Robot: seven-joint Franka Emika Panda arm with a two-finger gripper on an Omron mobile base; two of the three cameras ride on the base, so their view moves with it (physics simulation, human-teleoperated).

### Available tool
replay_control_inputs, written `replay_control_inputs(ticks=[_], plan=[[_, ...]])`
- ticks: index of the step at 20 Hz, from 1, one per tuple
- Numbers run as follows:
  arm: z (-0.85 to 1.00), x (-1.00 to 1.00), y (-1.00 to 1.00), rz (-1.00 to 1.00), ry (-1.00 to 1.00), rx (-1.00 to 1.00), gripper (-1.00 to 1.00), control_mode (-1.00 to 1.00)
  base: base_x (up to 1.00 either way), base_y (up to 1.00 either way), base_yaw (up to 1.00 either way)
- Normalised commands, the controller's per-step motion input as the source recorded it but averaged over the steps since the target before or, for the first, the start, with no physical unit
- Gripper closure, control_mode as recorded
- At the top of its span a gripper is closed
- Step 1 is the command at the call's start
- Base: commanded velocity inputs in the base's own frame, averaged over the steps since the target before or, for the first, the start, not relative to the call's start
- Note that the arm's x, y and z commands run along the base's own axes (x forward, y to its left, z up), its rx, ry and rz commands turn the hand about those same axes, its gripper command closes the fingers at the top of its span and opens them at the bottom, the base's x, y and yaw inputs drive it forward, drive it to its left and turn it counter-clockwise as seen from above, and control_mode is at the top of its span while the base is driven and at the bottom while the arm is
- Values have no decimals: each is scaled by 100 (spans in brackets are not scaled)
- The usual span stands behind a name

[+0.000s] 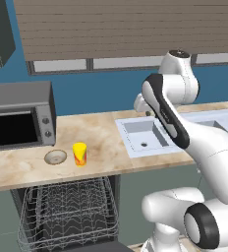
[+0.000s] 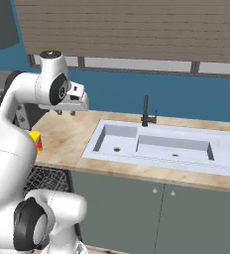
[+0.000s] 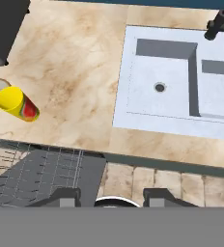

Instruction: Pick up the cup and bowl from the counter, place them in the dishwasher, and close the dishwasher door.

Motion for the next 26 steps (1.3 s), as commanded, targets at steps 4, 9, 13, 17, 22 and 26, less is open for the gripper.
replay_control_inputs(ticks=[4,9,13,17,22,26], plan=[[-4,0,0,0,0,6,-100,-100,0,0,0],[-23,0,9,0,0,11,-100,-100,0,0,0],[-24,4,26,0,0,1,-100,-100,0,0,0],[-14,1,37,0,0,0,-100,-100,0,0,0],[-17,1,36,0,0,0,-100,-100,0,0,0],[-25,13,26,0,1,0,-100,-100,0,0,0]])
